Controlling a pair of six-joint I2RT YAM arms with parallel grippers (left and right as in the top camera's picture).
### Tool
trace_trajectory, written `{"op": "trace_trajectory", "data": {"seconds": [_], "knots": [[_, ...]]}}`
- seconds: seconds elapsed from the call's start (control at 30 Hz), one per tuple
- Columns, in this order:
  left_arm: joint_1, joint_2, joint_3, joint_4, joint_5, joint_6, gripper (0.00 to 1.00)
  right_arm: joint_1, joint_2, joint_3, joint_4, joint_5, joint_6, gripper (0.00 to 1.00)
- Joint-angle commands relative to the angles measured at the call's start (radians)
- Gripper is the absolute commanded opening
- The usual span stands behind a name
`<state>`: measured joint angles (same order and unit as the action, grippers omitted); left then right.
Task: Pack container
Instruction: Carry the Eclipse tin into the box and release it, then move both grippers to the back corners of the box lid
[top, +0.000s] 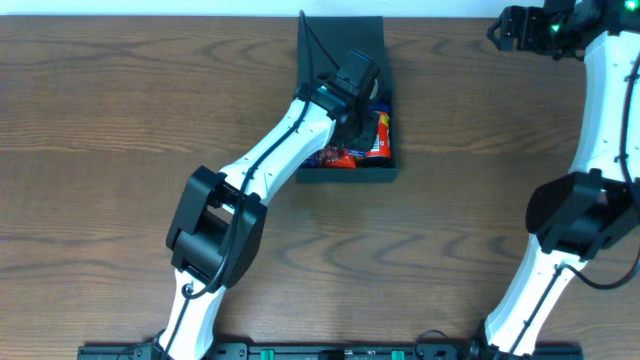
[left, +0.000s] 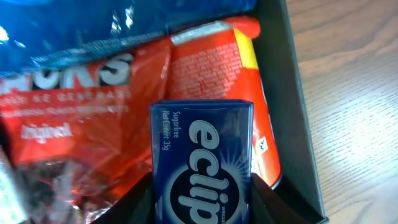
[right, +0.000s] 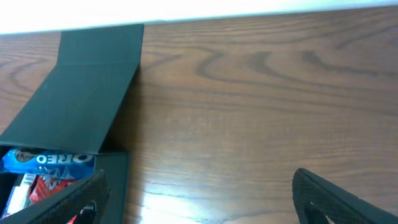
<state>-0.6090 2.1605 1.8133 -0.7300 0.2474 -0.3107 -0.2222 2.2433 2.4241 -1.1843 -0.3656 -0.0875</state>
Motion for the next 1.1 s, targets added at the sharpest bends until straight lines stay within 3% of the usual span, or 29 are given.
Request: {"op": "trace_trajectory", "data": {"seconds": [0.0, 0.03, 0.1, 0.27, 0.53, 0.57, 0.6, 0.63, 0.7, 0.73, 0.77, 0.8, 0.83, 0.87, 0.9, 0.97, 1.0, 1.07], "knots": [[-0.007, -0.006, 0.001, 0.000, -0.011, -0.011, 0.40, 0.003, -0.006, 0.007, 0.006, 0.003, 0.004, 0.96], [-0.007, -0.006, 0.001, -0.001, -0.011, -0.011, 0.60, 0.003, -0.006, 0.007, 0.008, 0.003, 0.004, 0.96], [-0.007, -0.006, 0.001, -0.003, -0.011, -0.011, 0.58, 0.003, -0.006, 0.007, 0.011, 0.003, 0.004, 0.96], [-0.006, -0.007, 0.002, -0.003, -0.012, -0.005, 0.72, 0.003, -0.006, 0.007, 0.013, 0.003, 0.005, 0.97], [0.041, -0.070, 0.024, 0.005, -0.019, 0.016, 0.72, 0.003, -0.005, 0.007, 0.006, 0.002, 0.005, 0.98], [0.053, -0.087, 0.031, 0.009, -0.022, 0.036, 0.75, 0.004, -0.005, 0.007, 0.006, -0.002, 0.005, 0.99], [0.067, -0.105, 0.037, 0.013, -0.038, 0.058, 0.86, 0.006, -0.002, 0.007, 0.006, -0.005, 0.005, 0.99], [0.082, -0.125, 0.040, 0.021, -0.075, 0.071, 0.98, 0.008, 0.001, 0.007, 0.005, -0.009, 0.005, 0.91], [0.113, -0.158, 0.040, 0.032, -0.174, 0.080, 0.95, 0.013, 0.014, 0.001, 0.003, -0.027, 0.005, 0.53], [0.130, -0.168, 0.040, 0.036, -0.214, 0.082, 0.96, 0.018, 0.026, 0.001, -0.006, -0.041, 0.005, 0.29], [0.148, -0.175, 0.040, 0.039, -0.236, 0.088, 0.95, 0.021, 0.035, 0.001, -0.019, -0.056, 0.005, 0.12], [0.164, -0.178, 0.040, 0.040, -0.236, 0.108, 0.95, 0.026, 0.051, 0.000, -0.035, -0.071, 0.005, 0.02], [0.188, -0.179, 0.040, 0.036, -0.226, 0.145, 0.95, 0.031, 0.065, 0.000, -0.057, -0.087, 0.005, 0.02], [0.203, -0.179, 0.040, 0.029, -0.219, 0.168, 0.91, 0.035, 0.080, 0.000, -0.078, -0.098, 0.005, 0.02], [0.224, -0.179, 0.040, 0.019, -0.220, 0.182, 0.67, 0.040, 0.095, 0.000, -0.099, -0.108, 0.005, 0.02], [0.263, -0.178, 0.040, -0.003, -0.220, 0.181, 0.11, 0.053, 0.130, 0.000, -0.151, -0.126, 0.004, 0.02], [0.285, -0.178, 0.040, -0.019, -0.220, 0.180, 0.06, 0.062, 0.150, 0.000, -0.179, -0.133, 0.004, 0.01], [0.317, -0.172, 0.039, -0.040, -0.220, 0.178, 0.06, 0.081, 0.182, 0.000, -0.216, -0.136, 0.004, 0.02]]}}
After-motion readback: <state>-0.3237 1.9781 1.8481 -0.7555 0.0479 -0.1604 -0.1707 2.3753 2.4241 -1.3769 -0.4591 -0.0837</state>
